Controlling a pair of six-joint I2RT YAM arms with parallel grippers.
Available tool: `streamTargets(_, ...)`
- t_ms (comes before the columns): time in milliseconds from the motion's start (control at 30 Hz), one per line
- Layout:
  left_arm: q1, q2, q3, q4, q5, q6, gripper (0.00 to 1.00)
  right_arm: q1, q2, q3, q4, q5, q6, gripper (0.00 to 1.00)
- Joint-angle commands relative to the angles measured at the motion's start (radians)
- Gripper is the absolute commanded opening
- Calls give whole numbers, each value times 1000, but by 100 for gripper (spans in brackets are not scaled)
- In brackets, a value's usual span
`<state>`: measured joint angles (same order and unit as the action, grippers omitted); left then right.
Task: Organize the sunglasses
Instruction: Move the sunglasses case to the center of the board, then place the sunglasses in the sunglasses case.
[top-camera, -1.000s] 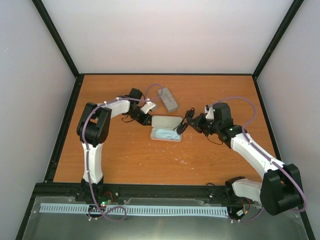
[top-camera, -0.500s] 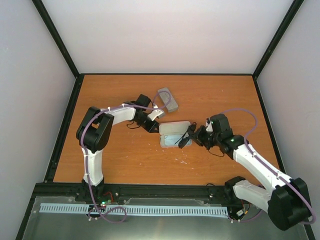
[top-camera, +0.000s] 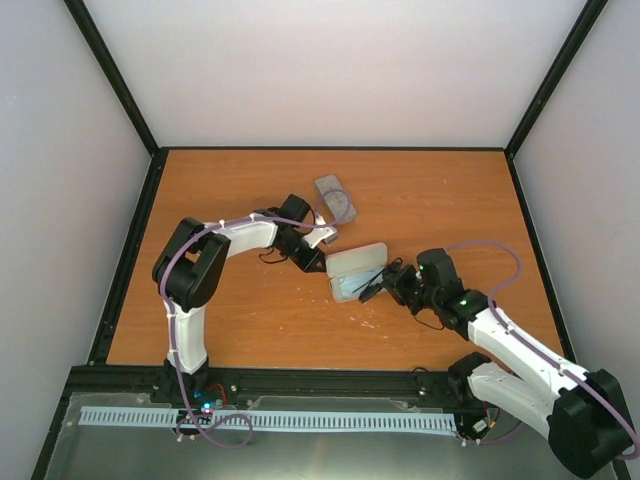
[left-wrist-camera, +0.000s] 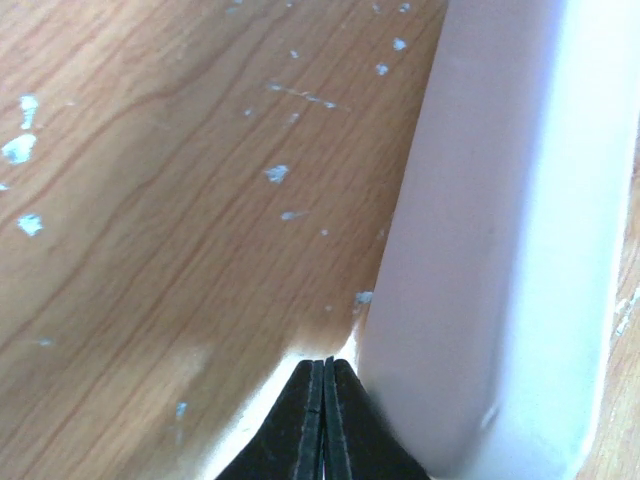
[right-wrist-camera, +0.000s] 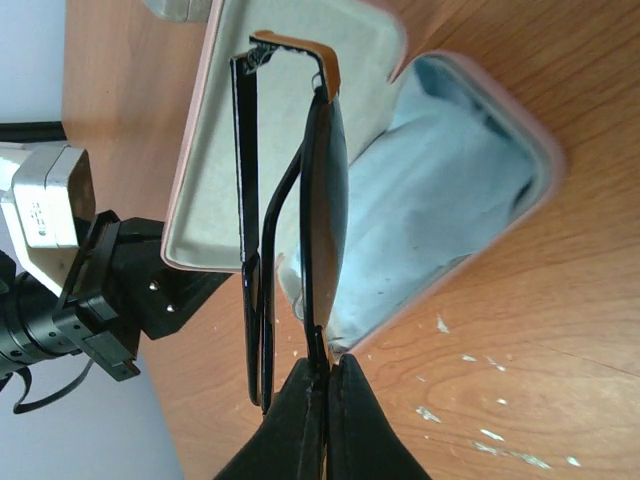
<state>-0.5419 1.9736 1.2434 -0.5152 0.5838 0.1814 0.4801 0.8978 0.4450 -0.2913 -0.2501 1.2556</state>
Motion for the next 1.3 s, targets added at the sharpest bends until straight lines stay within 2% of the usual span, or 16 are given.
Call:
streamTargets(0, -25, -39, 1, 23, 13, -14, 5, 61, 52, -1, 126, 88, 109, 3)
streamTargets(233, -52, -42, 9, 24, 17, -21, 5, 179, 87, -13, 113, 213, 253, 3)
streamTargets(433, -65, -39, 9, 29, 34, -29, 5, 195, 77, -59, 141, 248, 304, 3)
streamTargets(967, -98, -37, 11, 29, 45, -33, 5, 173, 147, -121, 326, 211, 157, 3)
streamTargets(1267, -103, -45, 8, 28, 36, -31, 5, 111, 210, -105, 318, 123, 47, 3)
